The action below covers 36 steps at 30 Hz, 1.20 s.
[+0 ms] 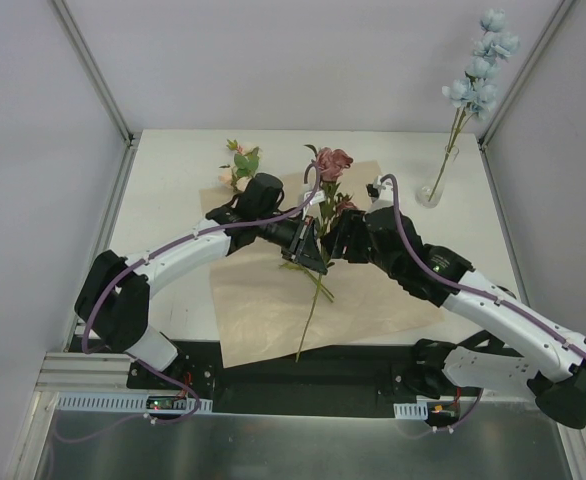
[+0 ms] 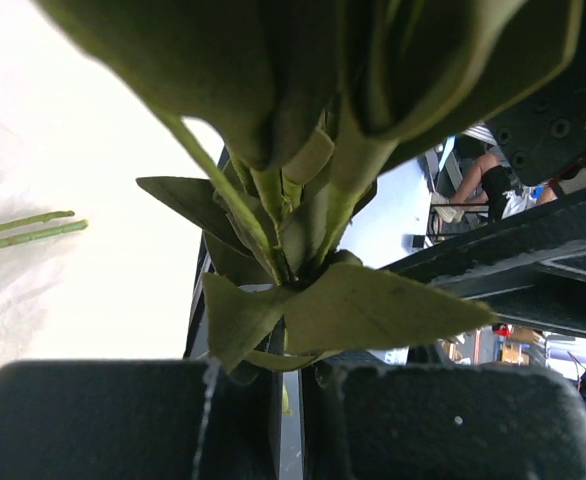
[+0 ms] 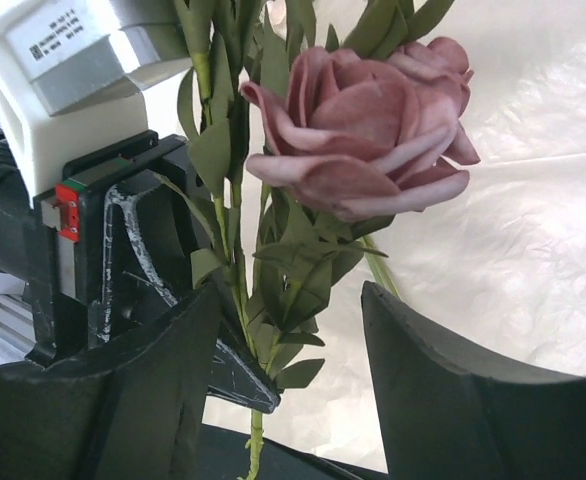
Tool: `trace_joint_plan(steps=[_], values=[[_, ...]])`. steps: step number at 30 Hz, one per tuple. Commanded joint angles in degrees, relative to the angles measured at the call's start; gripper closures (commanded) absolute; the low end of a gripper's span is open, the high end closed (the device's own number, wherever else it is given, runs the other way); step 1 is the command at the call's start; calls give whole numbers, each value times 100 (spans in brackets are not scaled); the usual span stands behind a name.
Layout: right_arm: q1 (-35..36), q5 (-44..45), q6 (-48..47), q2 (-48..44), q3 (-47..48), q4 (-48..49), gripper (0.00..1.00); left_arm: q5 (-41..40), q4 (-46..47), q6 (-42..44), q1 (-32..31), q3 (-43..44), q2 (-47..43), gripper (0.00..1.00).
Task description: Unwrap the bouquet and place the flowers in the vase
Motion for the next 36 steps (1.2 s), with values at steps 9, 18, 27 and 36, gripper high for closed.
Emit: trace_joint_plan(steps=[9,18,27,36], values=[[30,-56,45,413,377,247,48,-359,-493,565,-191,353,-62,100],[48,294,-33,194,237,212,99,-570,-888,688,-209,538,-62,92],[-250,2166,-1237,-922,631,-684,99,-1263,-1012,899,-173,494,-756,32],[-2147,3390,-3539,-1670,1404,570,99,-1581,-1082,847,-121,467,-915,10]])
